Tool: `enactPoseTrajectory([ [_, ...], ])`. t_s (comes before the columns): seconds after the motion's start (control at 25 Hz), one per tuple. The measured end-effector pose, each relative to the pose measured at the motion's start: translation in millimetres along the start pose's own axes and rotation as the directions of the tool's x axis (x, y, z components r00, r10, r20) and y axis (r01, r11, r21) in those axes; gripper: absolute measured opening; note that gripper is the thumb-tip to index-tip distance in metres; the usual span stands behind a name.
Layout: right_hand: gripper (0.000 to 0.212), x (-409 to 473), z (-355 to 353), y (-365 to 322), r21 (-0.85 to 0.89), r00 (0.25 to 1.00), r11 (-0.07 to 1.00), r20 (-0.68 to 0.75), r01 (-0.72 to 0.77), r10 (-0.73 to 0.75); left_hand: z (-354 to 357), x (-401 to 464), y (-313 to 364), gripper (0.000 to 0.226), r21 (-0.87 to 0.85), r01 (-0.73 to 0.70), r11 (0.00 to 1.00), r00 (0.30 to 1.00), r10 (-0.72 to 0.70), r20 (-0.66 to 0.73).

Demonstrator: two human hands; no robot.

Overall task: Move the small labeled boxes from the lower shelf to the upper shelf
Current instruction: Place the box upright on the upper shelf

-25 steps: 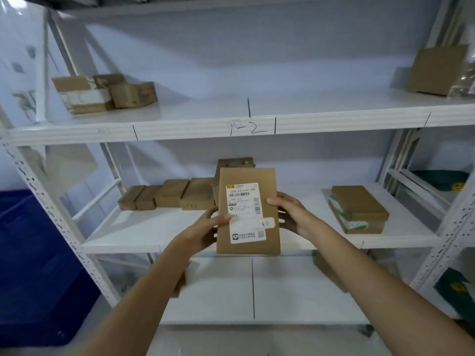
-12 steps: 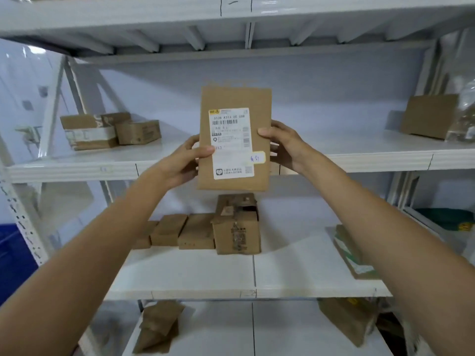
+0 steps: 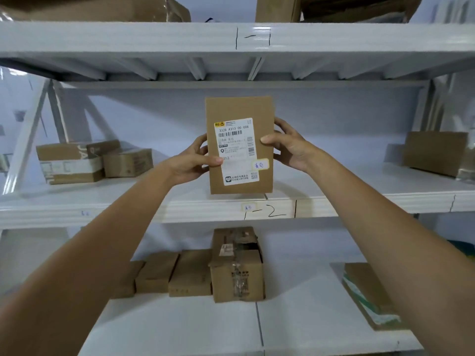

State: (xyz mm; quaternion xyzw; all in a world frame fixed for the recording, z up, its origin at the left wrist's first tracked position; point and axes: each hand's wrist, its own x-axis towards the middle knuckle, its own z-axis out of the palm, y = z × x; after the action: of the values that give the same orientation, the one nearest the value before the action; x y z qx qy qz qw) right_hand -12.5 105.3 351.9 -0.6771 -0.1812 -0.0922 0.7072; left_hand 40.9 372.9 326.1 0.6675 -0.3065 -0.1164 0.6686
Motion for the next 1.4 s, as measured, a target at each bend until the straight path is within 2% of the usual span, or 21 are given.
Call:
enactPoseTrajectory([
  [0.16,0.083,17.0,-4.8,18.1,-0.018,1.000,1.000,-0.003,-0.014,0.014,-11.0,17.7,-16.9,0.116,-0.019,0.011,1.000,1.000,-0.011,0.002],
  [0.36,0.082,33.0,-10.9,42.6,-0.028,0.998,0.997,-0.007,-0.069,0.068,-23.1,30.2,-33.4,0.117,0.009,0.038,0.999,0.999,-0.038,0.007],
  [0.72,0.081,45.3,-14.1,52.1,-0.011,0.995,0.995,0.008,-0.104,0.104,-24.5,36.4,-48.0,0.120,-0.042,-0.010,0.999,1.000,0.010,-0.013],
  [0.8,0.078,44.6,-14.8,53.1,-0.002,0.994,0.994,0.023,-0.110,0.110,-24.1,35.2,-46.9,0.125,-0.024,-0.006,1.000,1.000,0.006,-0.008],
  [0.88,0.075,43.6,-15.2,51.8,-0.014,0.992,0.993,0.017,-0.121,0.121,-22.9,32.9,-45.1,0.140,-0.014,0.009,1.000,1.000,-0.009,0.008],
  [0.96,0.081,38.3,-12.7,46.8,-0.044,0.990,0.989,0.001,-0.140,0.140,-22.0,29.1,-43.9,0.148,-0.011,0.028,1.000,1.000,-0.028,0.006],
  [1.08,0.108,20.5,-6.9,39.2,-0.034,0.989,0.989,-0.056,-0.142,0.140,-20.4,16.3,-39.2,0.157,-0.009,0.022,1.000,0.999,-0.022,-0.037],
  [1.12,0.107,12.6,-5.3,37.1,-0.020,0.988,0.993,-0.102,-0.115,0.113,-20.6,9.2,-37.0,0.158,-0.007,0.004,1.000,0.998,-0.005,-0.070],
  [1.16,0.102,3.7,-4.5,35.7,-0.003,0.984,0.997,-0.161,-0.078,0.077,-21.2,1.0,-34.5,0.155,-0.004,-0.020,1.000,0.993,0.020,-0.113],
  [1.24,0.089,-18.6,-6.5,37.2,0.046,0.972,0.999,-0.234,-0.011,0.021,-23.7,-21.1,-31.7,0.131,-0.006,-0.090,0.996,0.972,0.086,-0.219],
  [1.36,0.052,-57.3,-10.4,46.2,0.128,0.977,0.991,-0.213,0.027,0.001,-18.9,-63.0,-33.7,0.082,-0.037,-0.225,0.974,0.925,0.201,-0.321],
  [1.4,0.048,-69.9,-10.8,51.2,0.148,0.979,0.989,-0.201,0.019,0.011,-15.0,-76.4,-38.1,0.069,-0.024,-0.246,0.969,0.919,0.225,-0.325],
])
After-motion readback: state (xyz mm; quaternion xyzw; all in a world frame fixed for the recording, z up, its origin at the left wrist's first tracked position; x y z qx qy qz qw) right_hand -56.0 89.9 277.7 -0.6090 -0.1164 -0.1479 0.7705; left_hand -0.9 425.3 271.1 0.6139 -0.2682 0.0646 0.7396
